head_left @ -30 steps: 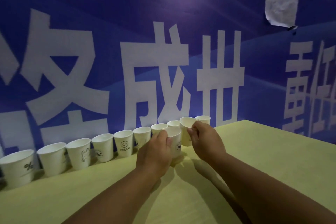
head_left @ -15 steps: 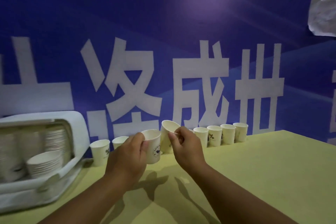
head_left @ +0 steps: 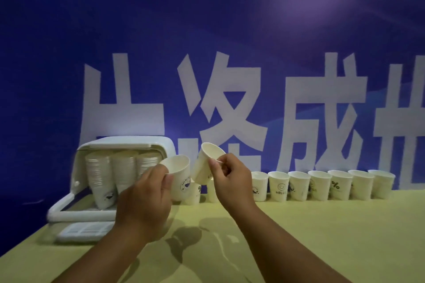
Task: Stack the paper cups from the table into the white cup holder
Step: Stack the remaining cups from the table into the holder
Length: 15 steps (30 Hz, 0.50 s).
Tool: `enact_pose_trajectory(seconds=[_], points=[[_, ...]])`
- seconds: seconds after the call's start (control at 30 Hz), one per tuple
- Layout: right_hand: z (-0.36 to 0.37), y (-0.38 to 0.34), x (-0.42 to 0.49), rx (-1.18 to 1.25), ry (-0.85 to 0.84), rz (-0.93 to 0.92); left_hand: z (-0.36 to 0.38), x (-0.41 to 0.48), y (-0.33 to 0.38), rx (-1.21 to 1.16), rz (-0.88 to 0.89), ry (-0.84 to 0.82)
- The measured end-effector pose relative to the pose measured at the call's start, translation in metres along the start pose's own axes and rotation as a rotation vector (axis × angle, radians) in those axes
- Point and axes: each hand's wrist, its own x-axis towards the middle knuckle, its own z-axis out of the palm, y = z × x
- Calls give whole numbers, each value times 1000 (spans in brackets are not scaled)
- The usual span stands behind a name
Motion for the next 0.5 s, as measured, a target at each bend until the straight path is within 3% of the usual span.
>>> enact_pose_trajectory(seconds=[0.13, 0.23, 0.5], points=[[32, -16, 9, 103, 11, 20, -13, 5, -27, -69, -68, 134], [52, -27, 12, 157, 0, 25, -23, 11, -45, -77, -181, 144], [87, -26, 7, 168, -45, -6, -14, 5, -76, 151, -267, -221]])
